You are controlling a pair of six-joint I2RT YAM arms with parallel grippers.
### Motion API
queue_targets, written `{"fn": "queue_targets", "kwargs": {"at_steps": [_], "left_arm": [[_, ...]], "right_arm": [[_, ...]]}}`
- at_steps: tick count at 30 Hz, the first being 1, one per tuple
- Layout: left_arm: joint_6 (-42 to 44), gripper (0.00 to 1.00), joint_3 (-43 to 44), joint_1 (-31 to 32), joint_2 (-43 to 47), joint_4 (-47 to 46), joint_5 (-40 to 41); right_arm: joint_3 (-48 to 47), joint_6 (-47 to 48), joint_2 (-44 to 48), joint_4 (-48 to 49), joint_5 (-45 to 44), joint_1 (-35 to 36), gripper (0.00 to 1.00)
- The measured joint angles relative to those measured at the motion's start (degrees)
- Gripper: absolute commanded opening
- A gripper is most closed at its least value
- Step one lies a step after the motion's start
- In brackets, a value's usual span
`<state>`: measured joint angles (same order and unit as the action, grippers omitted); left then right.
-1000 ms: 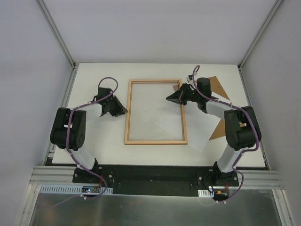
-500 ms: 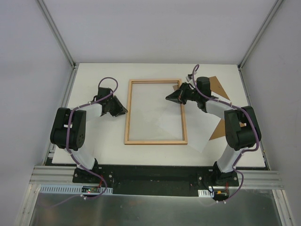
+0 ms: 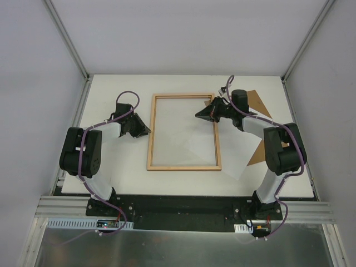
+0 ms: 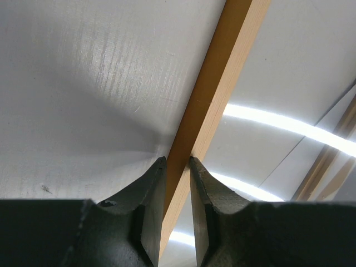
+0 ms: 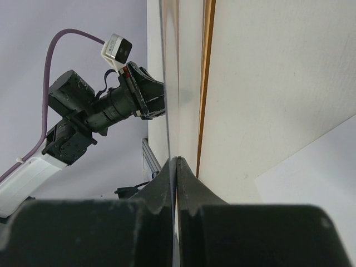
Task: Put the photo into the frame
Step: Place the glass panel at the frame body.
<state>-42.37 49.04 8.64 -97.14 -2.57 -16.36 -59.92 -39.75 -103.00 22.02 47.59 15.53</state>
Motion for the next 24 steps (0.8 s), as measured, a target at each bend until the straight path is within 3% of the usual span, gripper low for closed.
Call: {"fn": "queue_targets", "kwargs": {"at_steps": [17, 24], "left_arm": [[0.02, 0.22, 0.20, -0.09, -0.04, 0.00, 0.09], [0.07, 0.22, 0.35, -0.09, -0.20, -0.11, 0.11]], "right_arm": [[-1.86, 0.63, -1.73, -1.09, 1.31, -0.07, 0.01], [-3.28, 4.00, -3.23, -5.90, 0.96, 0.13, 0.11]]}}
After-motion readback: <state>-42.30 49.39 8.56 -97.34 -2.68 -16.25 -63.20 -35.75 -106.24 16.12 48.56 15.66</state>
